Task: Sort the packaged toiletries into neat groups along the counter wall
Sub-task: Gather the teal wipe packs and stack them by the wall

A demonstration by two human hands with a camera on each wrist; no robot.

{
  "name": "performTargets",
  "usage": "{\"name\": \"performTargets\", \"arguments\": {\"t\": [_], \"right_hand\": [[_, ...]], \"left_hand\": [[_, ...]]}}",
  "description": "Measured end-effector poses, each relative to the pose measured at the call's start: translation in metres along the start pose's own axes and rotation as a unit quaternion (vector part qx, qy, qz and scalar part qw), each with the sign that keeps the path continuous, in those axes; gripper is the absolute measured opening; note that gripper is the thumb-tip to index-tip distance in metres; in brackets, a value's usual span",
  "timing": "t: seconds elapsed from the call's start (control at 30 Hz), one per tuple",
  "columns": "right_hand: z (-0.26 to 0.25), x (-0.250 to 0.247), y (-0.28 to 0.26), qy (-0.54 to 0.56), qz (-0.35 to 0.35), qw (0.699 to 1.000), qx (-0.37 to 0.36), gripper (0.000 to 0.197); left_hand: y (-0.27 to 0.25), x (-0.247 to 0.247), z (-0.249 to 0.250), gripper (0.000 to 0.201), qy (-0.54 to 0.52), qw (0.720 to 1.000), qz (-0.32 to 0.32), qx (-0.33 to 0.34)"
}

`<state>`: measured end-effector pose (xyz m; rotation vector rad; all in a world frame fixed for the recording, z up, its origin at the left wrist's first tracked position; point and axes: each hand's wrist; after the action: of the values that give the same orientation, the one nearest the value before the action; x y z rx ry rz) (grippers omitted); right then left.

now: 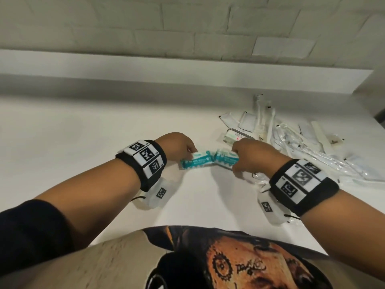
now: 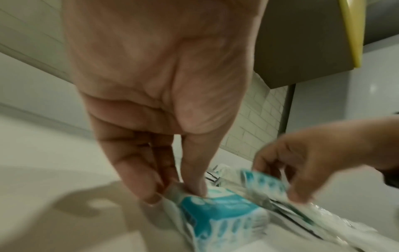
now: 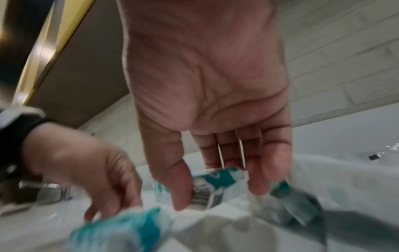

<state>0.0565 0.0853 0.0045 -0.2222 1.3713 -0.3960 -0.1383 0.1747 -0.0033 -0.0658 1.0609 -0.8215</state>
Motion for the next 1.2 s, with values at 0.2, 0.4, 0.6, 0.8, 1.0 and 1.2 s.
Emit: {"name": "performTargets", "arguments": {"t": [0.2,0.4,0.6,0.8,1.0,1.2], "right_hand": [[-0.009,-0.013,0.011,0.03,0.086,0.995,-0.038,0.051],[-0.022,0.004,0.025,0.038,0.021,0.997,-0.063,0.059],[-0.01,-0.009,0.02,0.07,0.057,0.995,-0.049,0.035],[0.02,-0.01,0.028,0.031,0.112,0.992,0.053,0.071],[0.025,-0.008,0.031,-0.045,0.16,0.984,0.065,0.046],[-0.005,-0.029,0.025,0.197,-0.008,0.979,-0.048,0.028]], "left_hand": [[-0.003,0.02,0.001,0.014,-0.037,0.999,-0.005,0.03],[-0.004,0.021,-0.001,0.027,0.002,0.999,0.034,0.003],[-0.006,0.023,0.0,0.032,0.003,0.999,0.051,0.015],[-0.001,0.025,0.012,0.049,-0.017,0.995,0.031,0.088],[0.006,0.023,0.012,0.023,-0.016,0.998,0.017,0.058],[0.006,0.018,0.004,0.014,-0.058,0.994,0.092,0.012]]}}
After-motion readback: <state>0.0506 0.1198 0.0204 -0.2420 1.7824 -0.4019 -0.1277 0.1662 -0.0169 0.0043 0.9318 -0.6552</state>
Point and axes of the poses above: each hand's wrist, its own y-axis towards the middle knuckle, its own x-axis out of the palm, z = x × y, and after that the axes turned 13 degrees about -y, right-handed
